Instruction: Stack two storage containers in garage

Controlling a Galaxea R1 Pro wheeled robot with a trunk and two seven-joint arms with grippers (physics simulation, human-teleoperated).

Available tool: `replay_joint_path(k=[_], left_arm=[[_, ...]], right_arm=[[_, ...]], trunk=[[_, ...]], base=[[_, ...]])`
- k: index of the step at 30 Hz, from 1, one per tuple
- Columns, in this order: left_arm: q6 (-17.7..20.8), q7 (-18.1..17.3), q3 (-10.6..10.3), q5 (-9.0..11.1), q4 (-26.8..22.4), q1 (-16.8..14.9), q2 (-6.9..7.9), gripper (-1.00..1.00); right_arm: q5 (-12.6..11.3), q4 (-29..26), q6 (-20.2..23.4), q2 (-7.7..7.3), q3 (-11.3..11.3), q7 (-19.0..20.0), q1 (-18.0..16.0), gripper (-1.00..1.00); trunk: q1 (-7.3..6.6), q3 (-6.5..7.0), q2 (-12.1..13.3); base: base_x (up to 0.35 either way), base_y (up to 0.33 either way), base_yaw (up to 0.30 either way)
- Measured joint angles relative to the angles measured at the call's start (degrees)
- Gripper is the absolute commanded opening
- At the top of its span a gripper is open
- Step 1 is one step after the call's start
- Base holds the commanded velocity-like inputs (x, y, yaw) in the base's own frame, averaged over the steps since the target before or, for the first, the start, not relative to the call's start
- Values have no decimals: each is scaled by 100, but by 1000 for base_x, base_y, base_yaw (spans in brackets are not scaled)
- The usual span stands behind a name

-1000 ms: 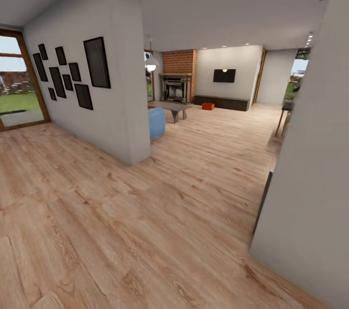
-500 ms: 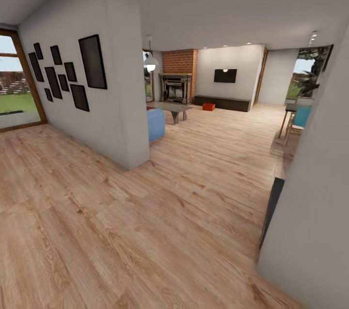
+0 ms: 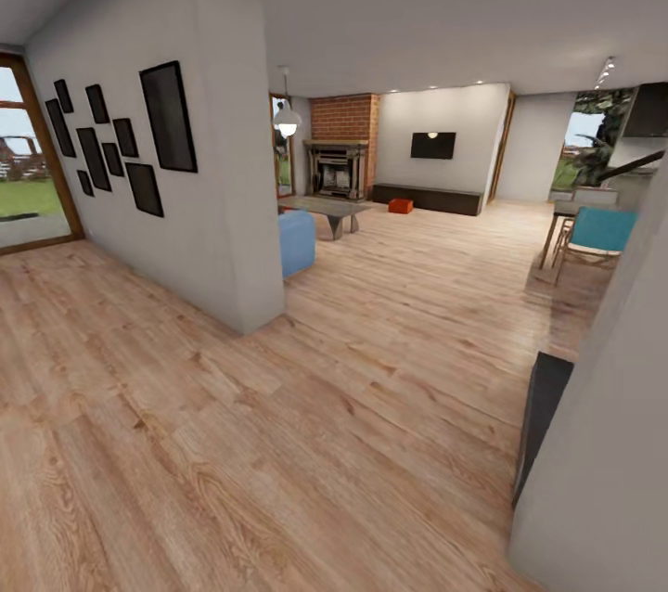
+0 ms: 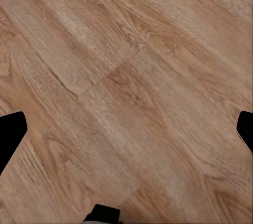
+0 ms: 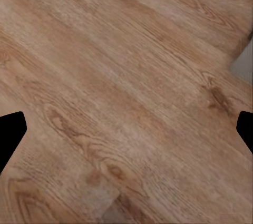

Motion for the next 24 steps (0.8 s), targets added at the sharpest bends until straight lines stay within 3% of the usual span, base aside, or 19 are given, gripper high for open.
replay_joint_path(k=[24], left_arm=[[0, 0, 2, 0, 0, 0, 0, 100]], right_arm=[[-1, 0, 0, 0, 0, 0, 0, 100]], trunk=[[0, 0, 0]], base=[[326, 0, 0]])
